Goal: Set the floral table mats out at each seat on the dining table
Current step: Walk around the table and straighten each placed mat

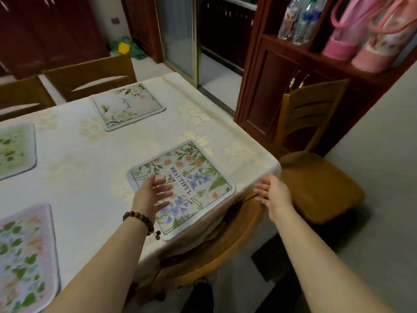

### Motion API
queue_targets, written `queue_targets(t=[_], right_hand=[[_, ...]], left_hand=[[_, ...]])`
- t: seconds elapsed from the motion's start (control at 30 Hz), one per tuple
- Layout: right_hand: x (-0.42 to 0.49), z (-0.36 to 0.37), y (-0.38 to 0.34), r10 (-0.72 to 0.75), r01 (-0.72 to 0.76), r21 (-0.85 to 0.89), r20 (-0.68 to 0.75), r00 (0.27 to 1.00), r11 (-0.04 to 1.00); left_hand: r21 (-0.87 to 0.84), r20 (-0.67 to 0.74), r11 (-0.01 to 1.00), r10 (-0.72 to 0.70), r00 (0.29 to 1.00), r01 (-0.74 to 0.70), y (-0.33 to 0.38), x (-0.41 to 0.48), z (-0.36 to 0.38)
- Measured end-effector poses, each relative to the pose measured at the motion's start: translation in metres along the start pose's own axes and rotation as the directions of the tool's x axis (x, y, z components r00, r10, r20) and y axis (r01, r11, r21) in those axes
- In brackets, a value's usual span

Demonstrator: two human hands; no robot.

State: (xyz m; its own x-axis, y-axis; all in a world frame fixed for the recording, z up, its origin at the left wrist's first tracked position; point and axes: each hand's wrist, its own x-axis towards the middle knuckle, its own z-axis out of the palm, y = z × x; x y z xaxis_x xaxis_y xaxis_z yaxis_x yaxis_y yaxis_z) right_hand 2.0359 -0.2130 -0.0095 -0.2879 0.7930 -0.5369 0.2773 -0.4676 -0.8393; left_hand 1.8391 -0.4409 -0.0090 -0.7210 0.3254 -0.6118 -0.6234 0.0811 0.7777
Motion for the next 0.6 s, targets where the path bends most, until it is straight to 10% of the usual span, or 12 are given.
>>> queue_targets(t=[0.6], right_hand=[[0.104, 0.127, -0.039, 0.114, -0.013, -0.263, 0.373, 0.921, 0.965]], left_hand=[[-0.201, -0.295, 0.979, -0.038, 0.955, -0.023, 0.016, 0.065, -0.023]])
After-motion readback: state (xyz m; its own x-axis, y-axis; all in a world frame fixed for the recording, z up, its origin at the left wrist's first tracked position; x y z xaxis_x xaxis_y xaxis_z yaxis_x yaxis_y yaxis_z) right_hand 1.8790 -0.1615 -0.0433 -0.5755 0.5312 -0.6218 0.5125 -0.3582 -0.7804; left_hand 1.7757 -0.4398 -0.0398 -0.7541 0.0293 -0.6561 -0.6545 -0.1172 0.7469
